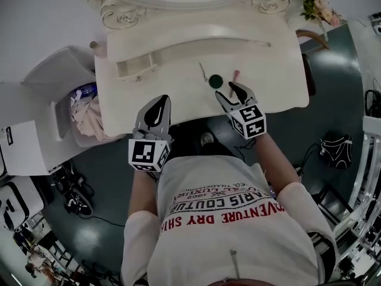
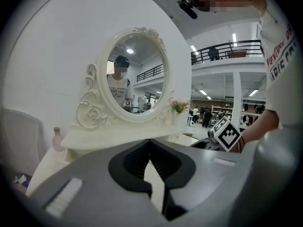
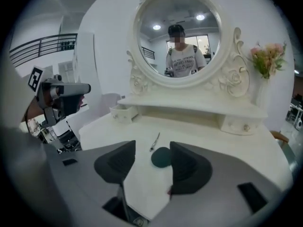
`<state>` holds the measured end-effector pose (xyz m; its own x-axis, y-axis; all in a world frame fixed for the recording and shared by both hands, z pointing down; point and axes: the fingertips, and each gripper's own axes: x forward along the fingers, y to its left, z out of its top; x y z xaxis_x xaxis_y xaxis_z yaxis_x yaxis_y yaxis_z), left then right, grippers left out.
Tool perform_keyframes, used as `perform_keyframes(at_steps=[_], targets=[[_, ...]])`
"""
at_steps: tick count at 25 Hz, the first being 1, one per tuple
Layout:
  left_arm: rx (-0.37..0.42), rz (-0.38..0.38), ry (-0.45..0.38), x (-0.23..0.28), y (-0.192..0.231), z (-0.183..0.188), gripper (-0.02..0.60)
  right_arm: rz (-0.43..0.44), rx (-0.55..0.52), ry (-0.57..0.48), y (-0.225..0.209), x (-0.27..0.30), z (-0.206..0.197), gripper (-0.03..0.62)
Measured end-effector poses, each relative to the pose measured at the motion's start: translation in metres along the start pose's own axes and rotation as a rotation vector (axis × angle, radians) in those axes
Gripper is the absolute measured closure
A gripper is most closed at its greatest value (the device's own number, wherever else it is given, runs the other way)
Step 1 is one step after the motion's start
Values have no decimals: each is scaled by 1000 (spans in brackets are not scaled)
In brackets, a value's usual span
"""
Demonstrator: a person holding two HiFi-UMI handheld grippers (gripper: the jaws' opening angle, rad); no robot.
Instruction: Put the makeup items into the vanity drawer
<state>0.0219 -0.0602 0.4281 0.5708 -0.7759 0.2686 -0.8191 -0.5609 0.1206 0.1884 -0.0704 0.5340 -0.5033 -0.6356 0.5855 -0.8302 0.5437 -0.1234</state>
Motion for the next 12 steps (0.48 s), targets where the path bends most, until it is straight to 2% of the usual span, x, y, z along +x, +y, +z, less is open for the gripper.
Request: perform_keyframes(at_steps=[7,12], targets=[[-18,-47,49,33,30,-12,572,-87,74,140,-35,45,-23,390],[-31,-65,76,45,41,-26,572,-91,124,204,-42,61,-36,390]])
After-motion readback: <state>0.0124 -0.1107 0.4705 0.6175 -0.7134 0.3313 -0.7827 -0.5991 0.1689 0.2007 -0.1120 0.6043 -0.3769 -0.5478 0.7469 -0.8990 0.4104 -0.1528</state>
